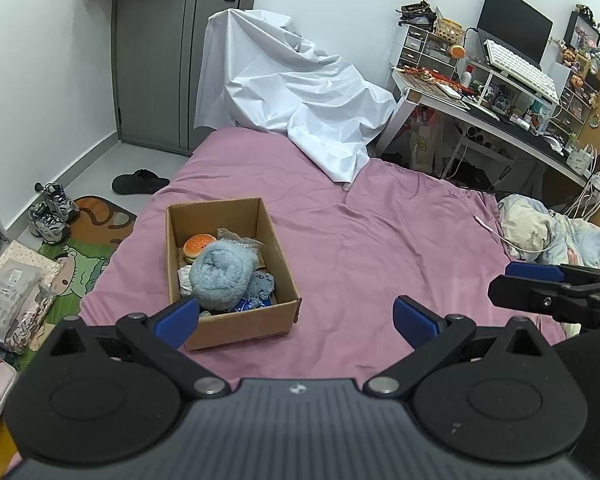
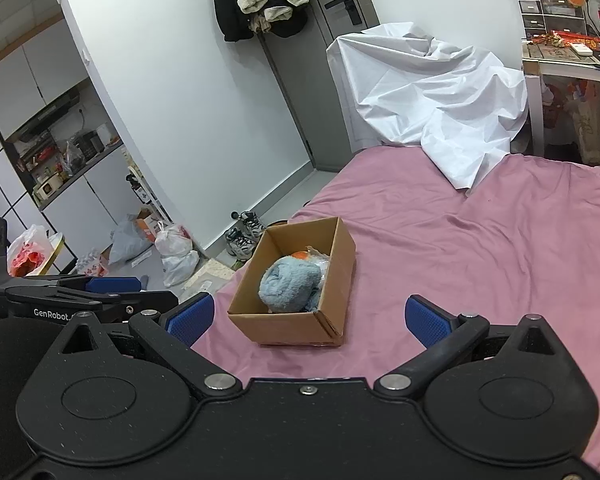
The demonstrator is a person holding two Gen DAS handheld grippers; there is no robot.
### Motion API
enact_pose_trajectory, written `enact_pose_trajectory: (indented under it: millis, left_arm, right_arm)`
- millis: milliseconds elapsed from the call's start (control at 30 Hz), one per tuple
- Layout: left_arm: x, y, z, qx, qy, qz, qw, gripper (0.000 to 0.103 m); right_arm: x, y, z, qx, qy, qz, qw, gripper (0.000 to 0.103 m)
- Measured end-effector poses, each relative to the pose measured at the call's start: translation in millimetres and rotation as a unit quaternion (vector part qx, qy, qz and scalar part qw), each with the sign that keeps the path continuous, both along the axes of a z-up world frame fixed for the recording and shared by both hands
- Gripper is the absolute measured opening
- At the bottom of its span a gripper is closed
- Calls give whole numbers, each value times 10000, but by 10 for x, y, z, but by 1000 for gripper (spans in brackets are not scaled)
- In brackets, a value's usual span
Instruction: Organize soft objects
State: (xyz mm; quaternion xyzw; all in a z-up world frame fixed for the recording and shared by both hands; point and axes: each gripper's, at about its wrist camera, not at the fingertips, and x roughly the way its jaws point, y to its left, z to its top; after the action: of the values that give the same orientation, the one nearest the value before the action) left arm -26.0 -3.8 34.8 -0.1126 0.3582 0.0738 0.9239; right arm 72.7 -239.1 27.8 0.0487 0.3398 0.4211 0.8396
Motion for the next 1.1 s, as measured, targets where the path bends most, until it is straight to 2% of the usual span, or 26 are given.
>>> enact_pose_trajectory:
  millis: [1100]
  left_arm:
    - [1,-36,-12,8,94,41,9999,102]
  right_arm:
    - [-24,-5,-24,25,101,-186,9998,103]
